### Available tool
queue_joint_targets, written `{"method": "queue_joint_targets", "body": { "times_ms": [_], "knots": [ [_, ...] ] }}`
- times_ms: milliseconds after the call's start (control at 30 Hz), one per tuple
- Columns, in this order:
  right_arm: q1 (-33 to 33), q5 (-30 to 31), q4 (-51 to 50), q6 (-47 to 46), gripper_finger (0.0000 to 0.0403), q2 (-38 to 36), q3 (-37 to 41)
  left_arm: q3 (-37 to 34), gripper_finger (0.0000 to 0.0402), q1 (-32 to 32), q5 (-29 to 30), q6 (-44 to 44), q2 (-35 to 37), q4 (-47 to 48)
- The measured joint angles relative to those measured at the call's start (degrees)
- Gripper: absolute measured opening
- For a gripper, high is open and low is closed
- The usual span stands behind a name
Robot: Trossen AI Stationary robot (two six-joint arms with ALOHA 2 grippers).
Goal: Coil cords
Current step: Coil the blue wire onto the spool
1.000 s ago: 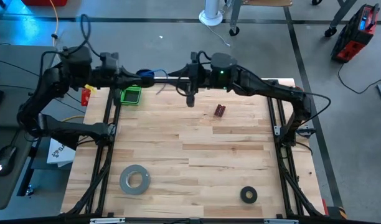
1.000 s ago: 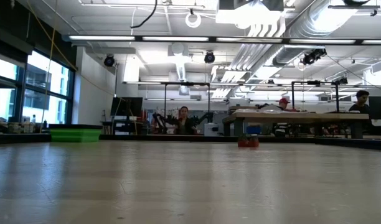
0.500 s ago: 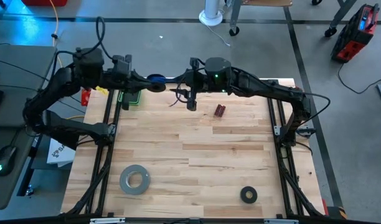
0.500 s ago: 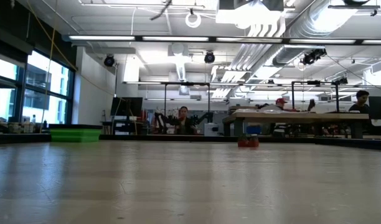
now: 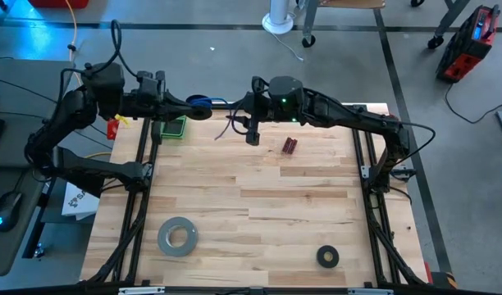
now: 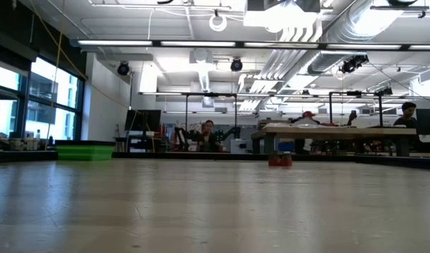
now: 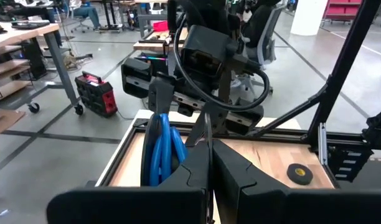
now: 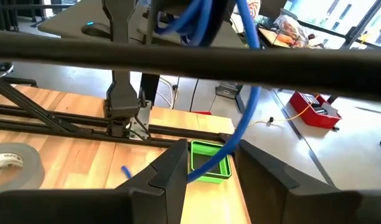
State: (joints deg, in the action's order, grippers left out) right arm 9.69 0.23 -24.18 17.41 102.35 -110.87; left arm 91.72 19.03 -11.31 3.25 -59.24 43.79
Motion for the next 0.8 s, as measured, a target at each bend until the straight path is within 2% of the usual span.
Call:
{"method": "queue_joint_targets", "body": {
  "times_ms": [200, 400, 800],
  "knots": [
    [-0.04, 0.68, -0.02, -0.89, 0.0115, 0.0, 0.0, 0.0, 0.0001, 0.0, 0.0, 0.0, -0.01, 0.02],
    [-0.09, 0.89, -0.15, -0.79, 0.0014, 0.0, 0.0, 0.0, 0.0001, 0.0, 0.07, 0.0, 0.44, 0.04],
    [-1.4, 2.8, -1.7, -0.85, 0.0002, 0.0, 0.0, -0.02, 0.0001, 0.02, 5.25, 0.28, 0.76, -1.73]
  ]
}}
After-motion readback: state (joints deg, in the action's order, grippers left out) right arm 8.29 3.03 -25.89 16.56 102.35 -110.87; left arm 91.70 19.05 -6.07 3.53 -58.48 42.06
